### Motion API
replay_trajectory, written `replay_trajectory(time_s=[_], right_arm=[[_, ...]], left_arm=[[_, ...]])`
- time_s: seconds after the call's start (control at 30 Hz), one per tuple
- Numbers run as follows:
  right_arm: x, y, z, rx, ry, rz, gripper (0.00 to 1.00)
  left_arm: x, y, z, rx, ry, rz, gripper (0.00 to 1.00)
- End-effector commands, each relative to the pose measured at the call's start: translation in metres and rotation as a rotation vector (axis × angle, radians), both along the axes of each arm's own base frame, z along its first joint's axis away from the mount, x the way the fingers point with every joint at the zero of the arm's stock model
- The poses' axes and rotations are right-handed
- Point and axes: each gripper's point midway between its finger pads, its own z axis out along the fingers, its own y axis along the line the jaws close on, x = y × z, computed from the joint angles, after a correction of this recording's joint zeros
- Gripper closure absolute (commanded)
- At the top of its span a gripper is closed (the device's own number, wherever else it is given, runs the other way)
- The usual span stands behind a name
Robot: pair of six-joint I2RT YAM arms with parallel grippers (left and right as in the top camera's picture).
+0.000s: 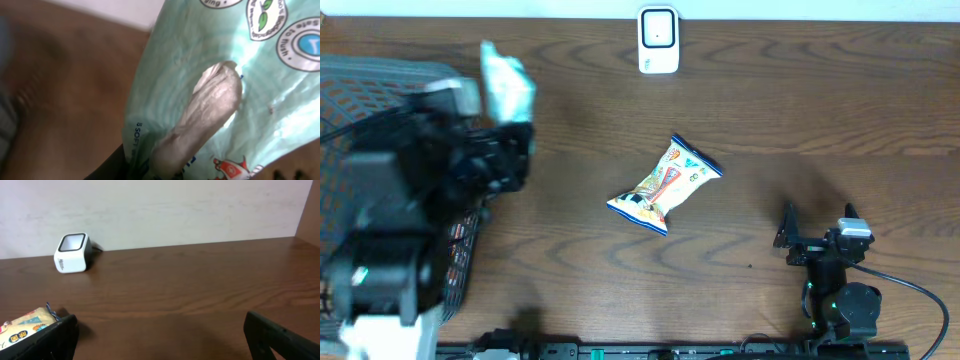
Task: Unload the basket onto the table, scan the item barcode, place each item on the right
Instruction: 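Carry the green wipes pack out and set it beside the snack bag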
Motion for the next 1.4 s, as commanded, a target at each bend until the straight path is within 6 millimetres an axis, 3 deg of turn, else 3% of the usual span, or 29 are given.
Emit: replay_trajectory(time_s=[0.0, 0.13, 0.17, 0.43, 0.73, 0.9, 0.93, 1.0, 1.07, 1.1, 1.3, 1.37], right_arm=[[0.0, 0.002, -0.001, -0.016, 0.002, 0.008, 0.01], [0.0, 0.002, -0.001, -0.016, 0.002, 0.008, 0.01], [0.0, 0.002, -0.001, -0.016, 0.002, 0.008, 0.01], [0.0, 0.002, -0.001, -0.016, 0.002, 0.008, 0.01], [0.0, 0.002, -0.001, -0.016, 0.002, 0.008, 0.01], [0.0, 0.002, -0.001, -0.016, 0.002, 0.008, 0.01], [0.0, 0.002, -0.001, -0.016, 0.002, 0.008, 0.01], [0.0, 0.002, -0.001, -0.016, 0.002, 0.008, 0.01], [0.0, 0.002, -0.001, -0.016, 0.002, 0.008, 0.01], [0.0, 0.002, -0.001, -0.016, 0.002, 0.008, 0.01], [0.0, 0.002, -0.001, -0.016, 0.002, 0.008, 0.01], [0.0, 0.002, -0.001, -0.016, 0.002, 0.008, 0.01]], left_arm=[[0.016, -0.012, -0.049, 0.096, 0.128, -0.021, 0.67], [0.031, -0.033, -0.087, 0.145, 0.243, -0.074, 0.67], [0.038, -0.038, -0.107, 0.179, 0.299, -0.081, 0.67], [0.06, -0.058, -0.188, 0.267, 0.502, -0.121, 0.67], [0.074, -0.072, -0.266, 0.31, 0.655, -0.154, 0.67], [0.075, -0.08, -0.297, 0.326, 0.704, -0.174, 0.67], [0.076, -0.082, -0.301, 0.329, 0.707, -0.179, 0.66], [0.077, -0.083, -0.306, 0.332, 0.709, -0.182, 0.46], [0.078, -0.083, -0.306, 0.332, 0.706, -0.182, 0.09], [0.078, -0.083, -0.303, 0.331, 0.703, -0.181, 0.02], [0.08, -0.069, -0.267, 0.401, 0.665, -0.158, 0.02], [0.078, -0.059, -0.241, 0.439, 0.631, -0.124, 0.02]])
